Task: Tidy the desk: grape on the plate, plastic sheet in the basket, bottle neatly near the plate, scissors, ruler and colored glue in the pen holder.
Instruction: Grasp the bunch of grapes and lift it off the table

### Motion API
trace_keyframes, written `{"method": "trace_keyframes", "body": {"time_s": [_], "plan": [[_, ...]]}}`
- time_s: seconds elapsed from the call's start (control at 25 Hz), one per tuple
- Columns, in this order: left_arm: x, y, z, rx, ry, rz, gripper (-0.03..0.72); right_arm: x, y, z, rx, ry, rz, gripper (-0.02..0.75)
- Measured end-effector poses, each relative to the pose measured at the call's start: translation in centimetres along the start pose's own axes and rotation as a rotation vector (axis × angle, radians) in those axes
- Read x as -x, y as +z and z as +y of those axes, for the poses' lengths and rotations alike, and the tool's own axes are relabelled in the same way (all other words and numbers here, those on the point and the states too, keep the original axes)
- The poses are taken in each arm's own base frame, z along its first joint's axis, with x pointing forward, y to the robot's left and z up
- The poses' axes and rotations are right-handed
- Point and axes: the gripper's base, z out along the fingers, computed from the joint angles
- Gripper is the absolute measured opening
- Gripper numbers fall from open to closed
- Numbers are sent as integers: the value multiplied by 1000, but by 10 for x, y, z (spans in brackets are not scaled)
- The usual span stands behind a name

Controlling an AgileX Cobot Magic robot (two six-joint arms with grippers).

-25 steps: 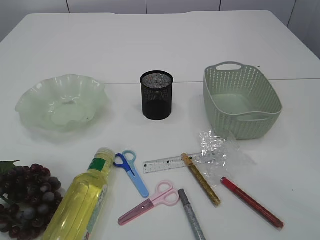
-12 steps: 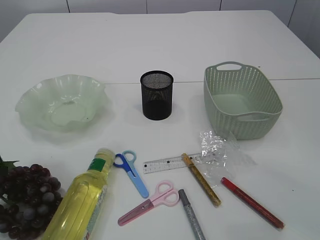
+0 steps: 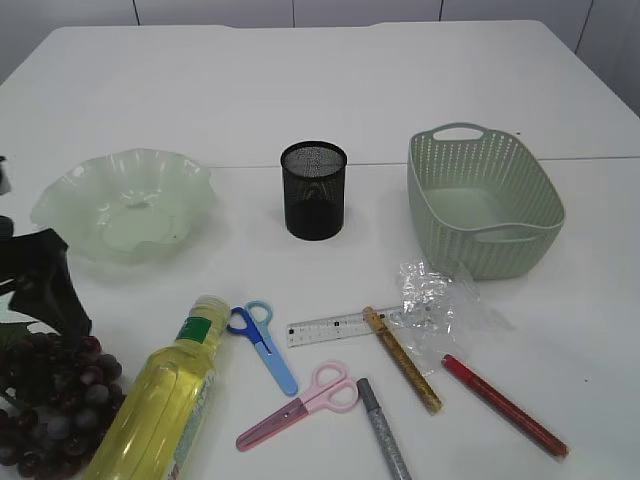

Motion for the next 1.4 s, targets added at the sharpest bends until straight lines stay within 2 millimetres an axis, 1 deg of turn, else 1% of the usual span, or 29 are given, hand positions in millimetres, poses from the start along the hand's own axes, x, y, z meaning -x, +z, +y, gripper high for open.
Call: {"method": "trace_keyframes", "body": {"time_s": [0.12,0.28,0.52,0.68,1.0,1.12,1.4], "plan": [[4,14,-7,7,20,3,652,0,0,0,0,0,0,531],[8,29,-6,34,-13,36,652,0,0,0,-3,-1,0,531],[11,32,-3,66,-39,25,652,0,0,0,-3,-1,0,531],[13,39,-1,77,-50,49,652,0,0,0,-3,-3,0,531],[17,60,5,105,-75,114,641,0,0,0,-3,-4,-1,531],[19,65,6,110,-80,120,635,0,0,0,-3,-5,-1,531],[22,82,11,130,-99,160,599,0,0,0,-3,-5,-1,531]]}}
